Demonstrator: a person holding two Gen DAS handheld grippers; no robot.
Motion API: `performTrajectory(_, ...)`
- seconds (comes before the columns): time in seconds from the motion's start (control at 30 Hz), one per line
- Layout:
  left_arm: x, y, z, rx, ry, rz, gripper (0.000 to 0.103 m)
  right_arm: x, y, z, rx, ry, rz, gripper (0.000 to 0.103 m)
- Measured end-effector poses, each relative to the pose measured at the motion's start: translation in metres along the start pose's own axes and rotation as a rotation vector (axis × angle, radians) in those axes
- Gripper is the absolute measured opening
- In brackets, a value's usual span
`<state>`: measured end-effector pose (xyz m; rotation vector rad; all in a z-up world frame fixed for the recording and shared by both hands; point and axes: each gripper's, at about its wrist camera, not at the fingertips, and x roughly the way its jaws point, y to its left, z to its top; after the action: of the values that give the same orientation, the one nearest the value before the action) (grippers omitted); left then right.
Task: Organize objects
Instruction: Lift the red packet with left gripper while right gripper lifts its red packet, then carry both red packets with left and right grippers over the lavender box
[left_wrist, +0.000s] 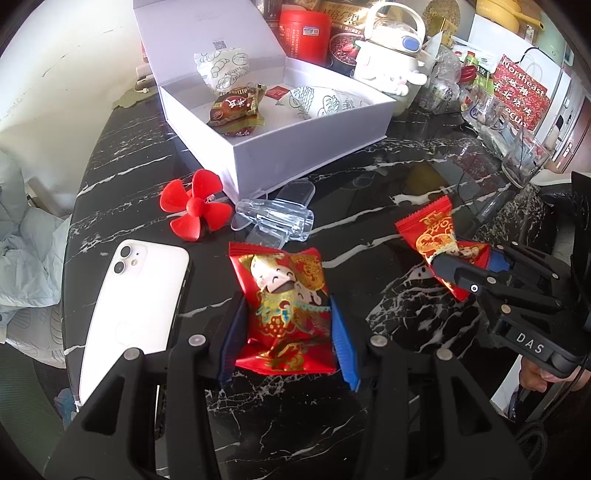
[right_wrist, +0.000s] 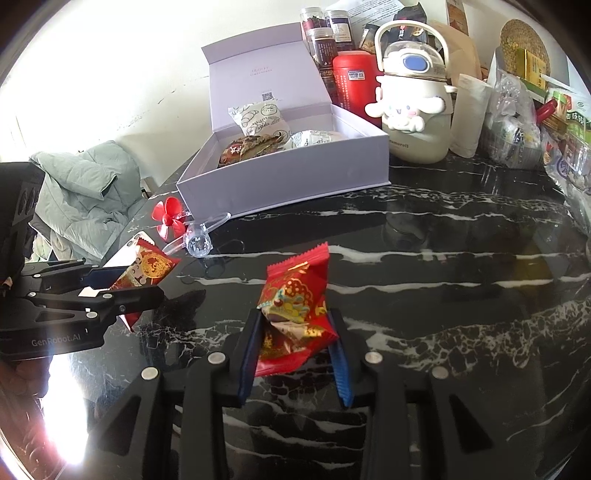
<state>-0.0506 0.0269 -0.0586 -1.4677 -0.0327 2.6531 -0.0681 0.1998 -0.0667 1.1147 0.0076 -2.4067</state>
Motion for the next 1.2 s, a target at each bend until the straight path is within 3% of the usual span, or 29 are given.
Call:
performTrajectory(0.7, -0.012, -0.013, -0.005, 0.027, -0.015, -0.020, 0.043, -0.019, 0.008, -0.001, -0.016, -0.004, 0.046, 0.035)
performTrajectory(1.2, -0.045, -0.020, -0.019, 0.037, -0.080, 0.008, 0.043, -0.053, 0.025, -0.010, -0.063, -0.049, 0.028, 0.035)
